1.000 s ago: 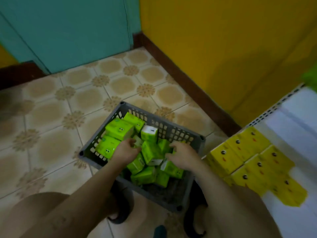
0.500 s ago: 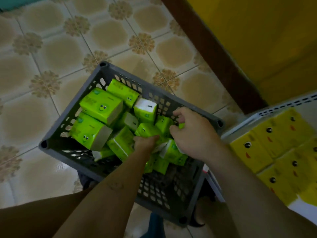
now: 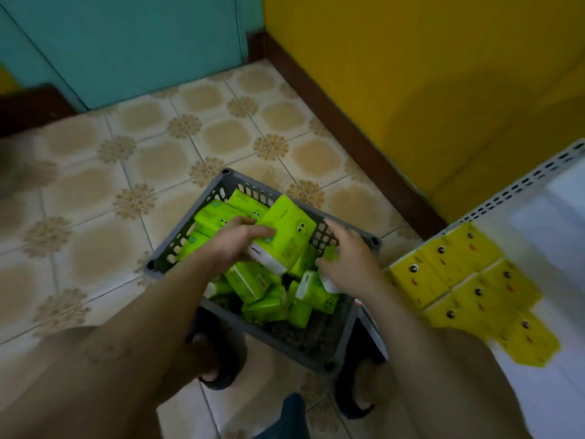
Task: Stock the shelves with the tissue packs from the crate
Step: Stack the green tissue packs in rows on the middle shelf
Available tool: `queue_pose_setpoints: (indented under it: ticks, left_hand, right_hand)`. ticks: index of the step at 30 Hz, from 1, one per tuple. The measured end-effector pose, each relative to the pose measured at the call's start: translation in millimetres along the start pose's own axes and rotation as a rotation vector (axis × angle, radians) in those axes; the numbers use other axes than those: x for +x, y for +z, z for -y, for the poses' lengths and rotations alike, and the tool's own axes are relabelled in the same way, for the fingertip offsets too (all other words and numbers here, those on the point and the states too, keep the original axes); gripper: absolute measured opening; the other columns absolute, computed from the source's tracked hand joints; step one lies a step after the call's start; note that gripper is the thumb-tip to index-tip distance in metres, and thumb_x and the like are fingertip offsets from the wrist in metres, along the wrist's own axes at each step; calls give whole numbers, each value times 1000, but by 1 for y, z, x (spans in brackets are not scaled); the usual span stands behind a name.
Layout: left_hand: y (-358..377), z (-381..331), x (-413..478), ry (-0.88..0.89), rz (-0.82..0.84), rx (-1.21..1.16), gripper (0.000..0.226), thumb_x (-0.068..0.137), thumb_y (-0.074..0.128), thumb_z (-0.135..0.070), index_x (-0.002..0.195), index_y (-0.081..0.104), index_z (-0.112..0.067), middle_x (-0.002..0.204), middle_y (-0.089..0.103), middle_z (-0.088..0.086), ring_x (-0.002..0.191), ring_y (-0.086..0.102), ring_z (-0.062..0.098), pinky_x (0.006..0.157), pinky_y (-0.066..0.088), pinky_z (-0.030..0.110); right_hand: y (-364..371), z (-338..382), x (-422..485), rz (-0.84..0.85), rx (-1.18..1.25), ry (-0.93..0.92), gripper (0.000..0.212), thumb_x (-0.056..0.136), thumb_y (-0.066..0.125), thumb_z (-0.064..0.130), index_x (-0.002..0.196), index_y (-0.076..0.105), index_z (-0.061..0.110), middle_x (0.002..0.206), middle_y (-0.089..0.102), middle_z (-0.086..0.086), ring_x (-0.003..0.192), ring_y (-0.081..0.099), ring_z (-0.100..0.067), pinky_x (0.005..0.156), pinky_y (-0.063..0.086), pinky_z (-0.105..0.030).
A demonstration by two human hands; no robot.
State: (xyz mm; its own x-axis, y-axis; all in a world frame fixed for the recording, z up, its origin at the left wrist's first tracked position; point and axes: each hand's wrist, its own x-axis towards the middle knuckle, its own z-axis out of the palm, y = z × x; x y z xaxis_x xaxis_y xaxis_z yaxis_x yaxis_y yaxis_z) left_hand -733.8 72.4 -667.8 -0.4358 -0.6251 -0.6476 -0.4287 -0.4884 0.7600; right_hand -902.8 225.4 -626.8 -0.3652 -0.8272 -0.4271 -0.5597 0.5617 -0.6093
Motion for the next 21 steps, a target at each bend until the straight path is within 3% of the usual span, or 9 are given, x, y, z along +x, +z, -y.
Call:
queue_pose_setpoints:
  ticks: [2, 4, 8, 11, 14, 18, 21]
  left_hand:
    - [-3, -23, -36, 50, 79, 65, 49, 72, 77, -37, 110, 56, -15, 115, 57, 17, 108, 57, 39, 85, 46, 44]
    - [2, -46, -73, 99, 179, 84, 34, 76, 73, -32, 103, 63, -13, 114, 64, 17, 112, 58, 41, 89, 45, 45]
    - [27, -86, -139, 211, 368, 114, 66, 64, 75, -32, 124, 63, -7, 123, 65, 20, 114, 60, 37, 104, 40, 52]
    - [54, -109, -172, 273, 474, 83, 57, 68, 72, -26, 122, 64, -7, 121, 64, 23, 104, 63, 35, 100, 43, 52]
    - [86, -131, -199, 309, 535, 23, 38, 77, 62, -30, 109, 68, -10, 100, 73, 15, 83, 71, 26, 77, 57, 37]
    - [127, -162, -222, 453, 529, -220, 45, 90, 49, -47, 111, 65, -11, 106, 70, 12, 89, 68, 25, 79, 52, 36]
    - [163, -179, -225, 605, 350, -196, 43, 98, 42, -47, 127, 57, -19, 128, 61, 6, 104, 60, 22, 75, 46, 35]
  right_hand:
    - [-11, 6, -37, -75, -9, -90, 92, 87, 70, 34, 151, 5, 47, 160, 9, 10, 141, 29, -22, 101, 42, -44]
    - [-23, 14, -70, -153, -80, -199, 103, 81, 76, 38, 147, -2, 56, 158, -1, 19, 144, 24, -21, 105, 41, -48]
    - [-50, 29, -123, -312, -308, -415, 108, 73, 79, 47, 148, 1, 53, 157, -13, 17, 149, 5, -18, 114, 32, -46]
    - [-74, 36, -166, -413, -415, -480, 99, 74, 75, 52, 150, 11, 49, 160, -4, 6, 146, 8, -20, 112, 30, -39]
    - [-100, 39, -203, -580, -437, -490, 91, 71, 74, 55, 148, 26, 44, 158, 15, -4, 140, 23, -28, 107, 36, -44]
    - [-142, 40, -233, -840, -441, -418, 80, 70, 74, 54, 141, 42, 36, 152, 26, -3, 135, 28, -27, 96, 45, -43]
    - [-188, 31, -239, -953, -389, -321, 71, 72, 76, 51, 134, 49, 30, 148, 29, -4, 132, 32, -27, 97, 43, -40]
